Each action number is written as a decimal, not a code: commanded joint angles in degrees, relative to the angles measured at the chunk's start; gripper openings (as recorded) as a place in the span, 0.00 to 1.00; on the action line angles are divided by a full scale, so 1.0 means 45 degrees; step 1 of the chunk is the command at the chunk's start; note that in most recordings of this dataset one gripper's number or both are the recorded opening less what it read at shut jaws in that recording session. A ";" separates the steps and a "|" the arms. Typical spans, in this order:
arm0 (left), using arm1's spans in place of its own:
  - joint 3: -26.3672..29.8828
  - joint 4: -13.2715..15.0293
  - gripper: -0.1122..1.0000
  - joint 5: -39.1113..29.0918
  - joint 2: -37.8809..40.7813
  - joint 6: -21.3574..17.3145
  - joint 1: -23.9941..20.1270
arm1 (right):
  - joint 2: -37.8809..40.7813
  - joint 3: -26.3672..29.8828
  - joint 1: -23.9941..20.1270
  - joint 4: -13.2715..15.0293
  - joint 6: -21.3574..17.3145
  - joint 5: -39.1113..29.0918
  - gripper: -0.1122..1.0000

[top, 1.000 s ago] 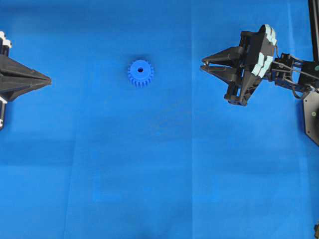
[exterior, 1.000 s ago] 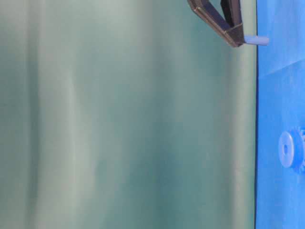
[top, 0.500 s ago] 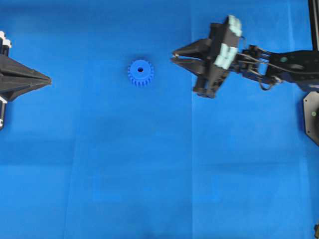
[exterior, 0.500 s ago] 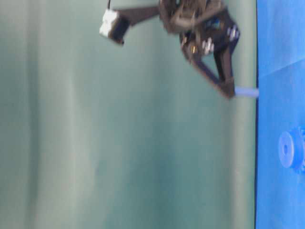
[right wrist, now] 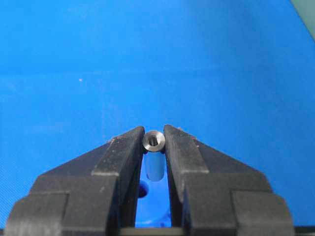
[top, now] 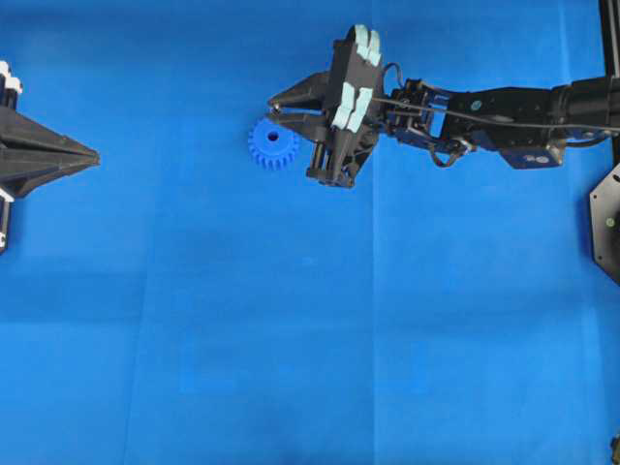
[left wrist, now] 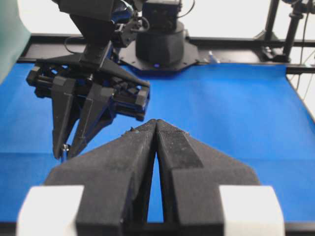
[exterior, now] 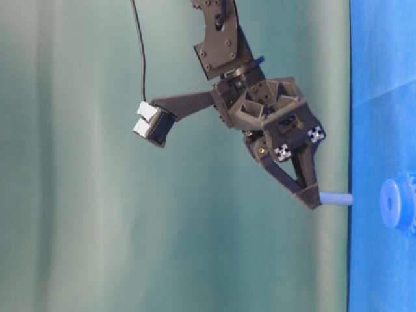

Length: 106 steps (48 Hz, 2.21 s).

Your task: Insert the shaft placed at a random location into the center hole of the small gear at another random location.

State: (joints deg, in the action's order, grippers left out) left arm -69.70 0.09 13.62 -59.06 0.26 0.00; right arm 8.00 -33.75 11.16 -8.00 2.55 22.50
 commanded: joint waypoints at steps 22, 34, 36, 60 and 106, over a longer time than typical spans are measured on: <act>0.0156 0.0000 0.10 0.0059 0.0078 0.0020 0.0000 | 0.0332 0.0449 -0.0059 -0.0059 -0.0039 0.0098 0.15; 0.0156 0.0020 0.10 0.0059 0.0078 0.0020 0.0000 | 0.1035 0.0664 -0.0098 -0.0254 -0.0059 0.0234 0.15; 0.0156 0.0000 0.10 0.0059 0.0059 0.0020 0.0000 | 0.1113 0.0664 -0.0117 -0.0312 -0.0059 0.0254 0.15; 0.0156 0.0000 0.10 -0.0020 0.0059 0.0020 -0.0020 | 0.0879 0.0566 -0.0078 -0.0352 0.0000 0.0332 0.15; 0.0156 0.0020 0.10 -0.0039 0.0059 0.0020 -0.0020 | 0.0859 0.0352 -0.0195 -0.0605 0.0098 0.1133 0.15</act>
State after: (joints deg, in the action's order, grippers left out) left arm -69.70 0.09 13.18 -59.06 0.35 0.00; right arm 11.95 -32.61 10.55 -10.20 3.08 25.75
